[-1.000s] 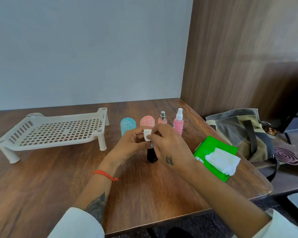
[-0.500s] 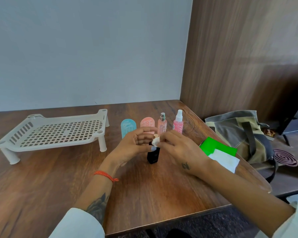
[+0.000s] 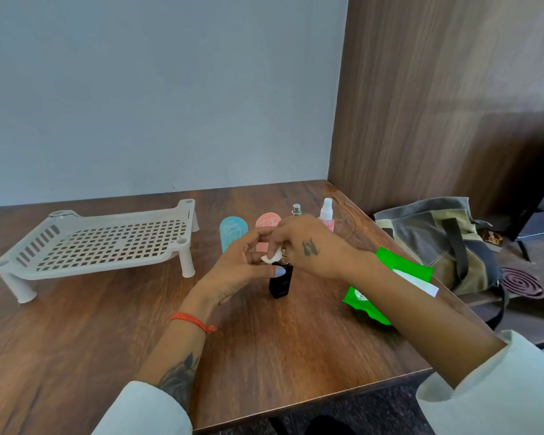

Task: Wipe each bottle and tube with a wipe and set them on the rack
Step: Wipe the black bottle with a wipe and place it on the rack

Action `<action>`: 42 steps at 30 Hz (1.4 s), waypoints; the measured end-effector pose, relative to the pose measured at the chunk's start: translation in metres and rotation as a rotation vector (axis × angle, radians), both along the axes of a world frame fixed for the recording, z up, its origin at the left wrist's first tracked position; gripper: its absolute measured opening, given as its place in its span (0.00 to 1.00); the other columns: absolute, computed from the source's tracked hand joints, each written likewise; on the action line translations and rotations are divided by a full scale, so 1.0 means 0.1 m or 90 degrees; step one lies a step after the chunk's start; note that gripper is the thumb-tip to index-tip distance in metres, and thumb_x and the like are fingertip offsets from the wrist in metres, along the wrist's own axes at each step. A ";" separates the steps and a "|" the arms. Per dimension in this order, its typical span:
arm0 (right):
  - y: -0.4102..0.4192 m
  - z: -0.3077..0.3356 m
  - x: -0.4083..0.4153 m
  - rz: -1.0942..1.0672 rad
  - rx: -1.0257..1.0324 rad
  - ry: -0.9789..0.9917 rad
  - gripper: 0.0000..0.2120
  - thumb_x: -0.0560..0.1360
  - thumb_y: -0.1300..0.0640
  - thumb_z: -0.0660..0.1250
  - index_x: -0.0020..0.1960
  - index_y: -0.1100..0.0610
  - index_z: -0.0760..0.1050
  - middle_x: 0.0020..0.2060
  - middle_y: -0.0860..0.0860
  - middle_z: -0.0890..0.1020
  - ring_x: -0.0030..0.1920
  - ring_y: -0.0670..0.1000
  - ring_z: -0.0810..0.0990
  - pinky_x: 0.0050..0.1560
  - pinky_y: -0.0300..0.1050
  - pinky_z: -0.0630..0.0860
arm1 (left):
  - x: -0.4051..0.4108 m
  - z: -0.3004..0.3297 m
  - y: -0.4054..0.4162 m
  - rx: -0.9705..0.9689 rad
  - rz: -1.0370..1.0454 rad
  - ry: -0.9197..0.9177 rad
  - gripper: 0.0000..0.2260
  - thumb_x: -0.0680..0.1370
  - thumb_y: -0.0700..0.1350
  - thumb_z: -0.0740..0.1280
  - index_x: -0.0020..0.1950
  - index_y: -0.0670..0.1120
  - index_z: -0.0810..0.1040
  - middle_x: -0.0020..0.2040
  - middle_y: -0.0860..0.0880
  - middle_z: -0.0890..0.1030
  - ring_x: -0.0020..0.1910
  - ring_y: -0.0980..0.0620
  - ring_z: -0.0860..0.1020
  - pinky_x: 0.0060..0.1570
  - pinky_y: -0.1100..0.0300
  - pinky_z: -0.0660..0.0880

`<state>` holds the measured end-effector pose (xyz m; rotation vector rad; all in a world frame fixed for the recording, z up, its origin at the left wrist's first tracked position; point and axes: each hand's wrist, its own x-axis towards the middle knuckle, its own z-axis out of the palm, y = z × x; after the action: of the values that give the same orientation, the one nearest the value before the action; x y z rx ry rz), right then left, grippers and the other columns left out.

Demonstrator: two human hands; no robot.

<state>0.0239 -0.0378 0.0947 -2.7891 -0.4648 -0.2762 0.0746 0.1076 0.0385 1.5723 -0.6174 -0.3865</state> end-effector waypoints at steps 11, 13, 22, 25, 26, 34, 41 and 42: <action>-0.08 -0.11 -0.18 -0.203 0.637 0.136 0.09 0.72 0.69 0.65 0.44 0.57 0.80 0.40 0.50 0.80 0.40 0.45 0.78 0.34 0.33 0.73 | 0.00 0.00 0.01 0.011 -0.005 -0.023 0.26 0.68 0.29 0.72 0.60 0.51 0.74 0.60 0.47 0.78 0.54 0.49 0.81 0.59 0.54 0.76; -0.11 -0.10 -0.22 -0.186 0.839 0.174 0.08 0.73 0.70 0.65 0.45 0.59 0.79 0.41 0.52 0.81 0.39 0.46 0.80 0.34 0.34 0.77 | 0.01 -0.01 0.00 0.013 -0.002 -0.019 0.25 0.68 0.31 0.73 0.60 0.52 0.74 0.59 0.48 0.78 0.55 0.49 0.81 0.60 0.55 0.76; -0.18 -0.54 -0.31 -0.270 0.082 -0.077 0.12 0.71 0.64 0.63 0.51 0.57 0.80 0.49 0.54 0.80 0.51 0.55 0.77 0.49 0.43 0.70 | 0.04 -0.04 -0.01 0.003 0.002 -0.019 0.25 0.69 0.30 0.72 0.61 0.51 0.74 0.59 0.47 0.78 0.54 0.52 0.81 0.51 0.65 0.77; -0.15 -0.62 -0.31 -0.237 0.050 -0.040 0.11 0.71 0.63 0.62 0.51 0.57 0.78 0.51 0.53 0.79 0.52 0.55 0.77 0.49 0.44 0.69 | 0.05 -0.05 0.00 -0.001 -0.005 -0.013 0.26 0.70 0.30 0.71 0.63 0.49 0.73 0.60 0.46 0.78 0.56 0.50 0.81 0.54 0.62 0.77; -0.15 -0.63 -0.30 -0.232 0.049 -0.036 0.11 0.71 0.63 0.63 0.51 0.57 0.78 0.51 0.53 0.79 0.53 0.55 0.77 0.49 0.43 0.69 | 0.05 -0.05 0.00 -0.002 -0.007 -0.012 0.26 0.70 0.30 0.71 0.63 0.49 0.73 0.60 0.46 0.77 0.56 0.49 0.80 0.55 0.61 0.77; -0.23 -0.58 -0.24 -0.223 0.229 -0.087 0.06 0.72 0.56 0.68 0.49 0.52 0.82 0.43 0.45 0.83 0.44 0.45 0.79 0.46 0.37 0.71 | 0.05 -0.04 0.01 -0.019 -0.022 -0.009 0.23 0.69 0.29 0.71 0.59 0.50 0.75 0.58 0.50 0.80 0.57 0.52 0.80 0.54 0.63 0.76; -0.07 -0.29 -0.19 -0.090 0.314 -0.064 0.13 0.71 0.56 0.72 0.55 0.54 0.80 0.45 0.45 0.82 0.45 0.44 0.81 0.49 0.35 0.76 | 0.06 -0.01 0.04 -0.097 0.011 0.012 0.22 0.69 0.29 0.70 0.59 0.47 0.76 0.57 0.49 0.81 0.56 0.51 0.81 0.53 0.61 0.78; -0.06 -0.28 -0.16 -0.089 0.290 -0.042 0.13 0.70 0.56 0.72 0.55 0.53 0.80 0.45 0.46 0.83 0.45 0.45 0.81 0.49 0.37 0.76 | 0.06 -0.01 0.05 -0.108 0.018 0.011 0.22 0.68 0.31 0.71 0.59 0.47 0.76 0.57 0.49 0.81 0.57 0.51 0.80 0.54 0.60 0.78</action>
<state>0.0078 -0.0443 0.0667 -2.3719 -0.1889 -0.4449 0.0807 0.1127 0.0376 1.4135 -0.5974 -0.3181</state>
